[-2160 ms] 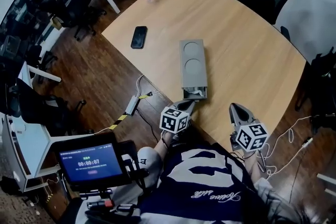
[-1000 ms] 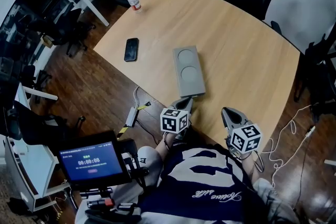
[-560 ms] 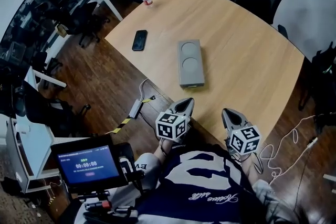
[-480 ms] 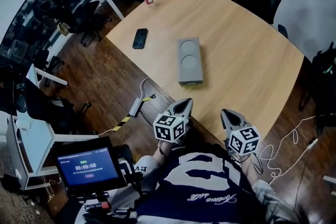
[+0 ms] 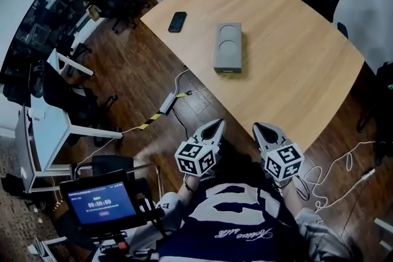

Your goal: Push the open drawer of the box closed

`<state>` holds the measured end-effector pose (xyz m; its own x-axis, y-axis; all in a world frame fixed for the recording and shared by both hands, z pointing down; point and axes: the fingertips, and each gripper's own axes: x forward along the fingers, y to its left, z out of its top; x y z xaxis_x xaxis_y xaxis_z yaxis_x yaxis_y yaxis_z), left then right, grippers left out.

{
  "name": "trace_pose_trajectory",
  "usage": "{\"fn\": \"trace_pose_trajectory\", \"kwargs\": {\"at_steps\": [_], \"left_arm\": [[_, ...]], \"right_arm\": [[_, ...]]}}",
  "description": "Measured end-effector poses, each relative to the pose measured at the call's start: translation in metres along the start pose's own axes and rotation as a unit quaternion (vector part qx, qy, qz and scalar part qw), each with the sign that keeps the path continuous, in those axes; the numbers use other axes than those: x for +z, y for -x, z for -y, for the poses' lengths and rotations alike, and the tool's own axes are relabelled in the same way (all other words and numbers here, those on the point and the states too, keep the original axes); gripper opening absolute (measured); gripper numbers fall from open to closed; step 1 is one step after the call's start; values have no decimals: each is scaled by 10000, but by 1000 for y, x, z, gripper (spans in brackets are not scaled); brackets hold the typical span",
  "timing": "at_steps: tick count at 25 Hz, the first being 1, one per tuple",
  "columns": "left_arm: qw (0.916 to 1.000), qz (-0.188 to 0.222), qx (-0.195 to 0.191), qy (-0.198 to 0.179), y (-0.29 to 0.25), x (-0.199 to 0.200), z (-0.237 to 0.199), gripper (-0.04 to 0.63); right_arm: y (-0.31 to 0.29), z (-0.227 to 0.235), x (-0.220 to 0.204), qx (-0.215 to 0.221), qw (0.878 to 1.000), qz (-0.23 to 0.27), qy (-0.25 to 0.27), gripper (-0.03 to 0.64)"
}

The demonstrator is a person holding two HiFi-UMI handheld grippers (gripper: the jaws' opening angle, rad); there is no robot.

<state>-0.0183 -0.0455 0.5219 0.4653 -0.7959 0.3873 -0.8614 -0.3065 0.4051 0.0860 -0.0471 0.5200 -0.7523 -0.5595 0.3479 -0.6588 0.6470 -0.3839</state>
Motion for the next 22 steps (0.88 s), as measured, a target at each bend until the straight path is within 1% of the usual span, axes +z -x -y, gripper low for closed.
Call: {"fn": "trace_pose_trajectory", "kwargs": {"at_steps": [5, 8, 15, 22], "left_arm": [[9997, 86, 216, -16, 25, 0, 0, -2], [9996, 75, 264, -37, 36, -4, -5, -2], [9994, -24, 192, -281, 65, -11, -8, -2], [9996, -116, 45, -268, 118, -25, -33, -2]], "right_arm": [[3, -19, -15, 191, 9998, -45, -58, -12], [2, -29, -22, 219, 9997, -13, -97, -11], [-4, -49, -24, 106, 9998, 64, -165, -11], [-21, -100, -30, -159, 9997, 148, -128, -11]]}}
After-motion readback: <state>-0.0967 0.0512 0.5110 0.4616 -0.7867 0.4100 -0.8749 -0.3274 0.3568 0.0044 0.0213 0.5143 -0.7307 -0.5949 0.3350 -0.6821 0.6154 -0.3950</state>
